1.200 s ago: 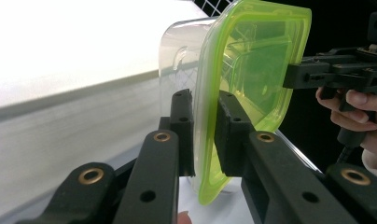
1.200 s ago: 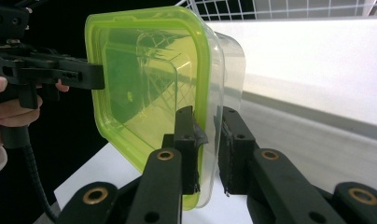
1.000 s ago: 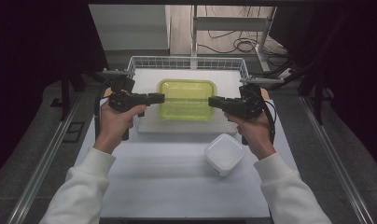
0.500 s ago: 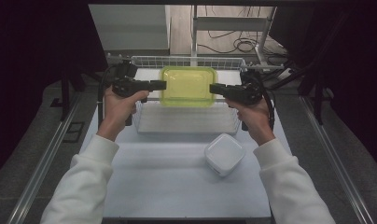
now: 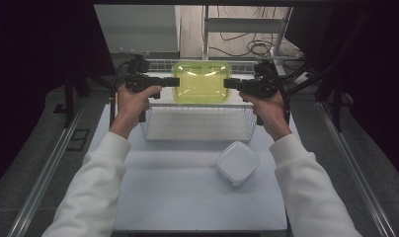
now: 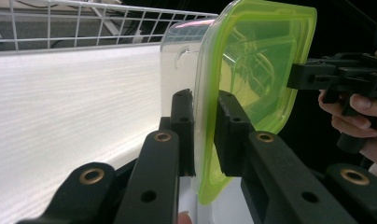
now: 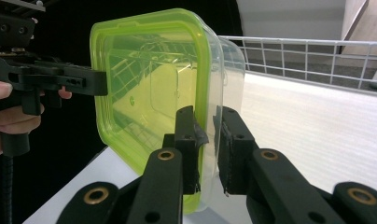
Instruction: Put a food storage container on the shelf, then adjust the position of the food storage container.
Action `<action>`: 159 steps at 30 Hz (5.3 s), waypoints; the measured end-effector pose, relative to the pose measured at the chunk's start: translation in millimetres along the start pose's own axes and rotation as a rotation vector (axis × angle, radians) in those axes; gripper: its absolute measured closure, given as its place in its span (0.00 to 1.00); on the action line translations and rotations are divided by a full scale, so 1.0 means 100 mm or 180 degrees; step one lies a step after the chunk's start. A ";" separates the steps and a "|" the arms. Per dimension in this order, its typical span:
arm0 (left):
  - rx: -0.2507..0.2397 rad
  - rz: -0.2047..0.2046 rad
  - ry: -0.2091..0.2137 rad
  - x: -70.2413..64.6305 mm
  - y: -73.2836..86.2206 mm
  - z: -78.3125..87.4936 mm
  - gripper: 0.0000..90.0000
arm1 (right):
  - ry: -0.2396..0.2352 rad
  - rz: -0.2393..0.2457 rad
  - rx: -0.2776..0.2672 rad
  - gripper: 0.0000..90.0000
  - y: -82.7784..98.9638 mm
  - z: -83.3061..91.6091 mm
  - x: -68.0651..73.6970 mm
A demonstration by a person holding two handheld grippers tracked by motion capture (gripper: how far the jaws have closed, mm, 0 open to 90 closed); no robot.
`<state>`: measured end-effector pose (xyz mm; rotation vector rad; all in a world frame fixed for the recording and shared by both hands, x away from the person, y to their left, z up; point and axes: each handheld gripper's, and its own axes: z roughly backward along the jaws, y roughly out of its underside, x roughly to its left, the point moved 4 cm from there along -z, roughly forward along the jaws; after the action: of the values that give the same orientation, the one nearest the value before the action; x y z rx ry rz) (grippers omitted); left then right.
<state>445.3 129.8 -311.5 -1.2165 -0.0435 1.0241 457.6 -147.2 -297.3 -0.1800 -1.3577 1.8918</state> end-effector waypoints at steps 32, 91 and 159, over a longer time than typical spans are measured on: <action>0.0454 0.0529 0.0013 0.44 -0.15 -0.36 0.88 | 0.0021 -0.0670 0.0504 0.87 -0.05 -0.43 -0.45; -0.0095 -0.0187 -0.0214 0.01 0.65 0.50 0.26 | 0.0290 0.0195 0.0121 0.31 0.32 0.57 -0.07; 0.0751 -0.0138 -0.0440 0.18 2.18 0.38 0.26 | 0.0613 0.0002 0.1507 0.87 1.70 0.32 -0.98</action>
<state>299.4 166.0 -475.2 -0.9264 -0.0549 1.0430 420.6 -256.5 -459.7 -0.1187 -0.7566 2.0788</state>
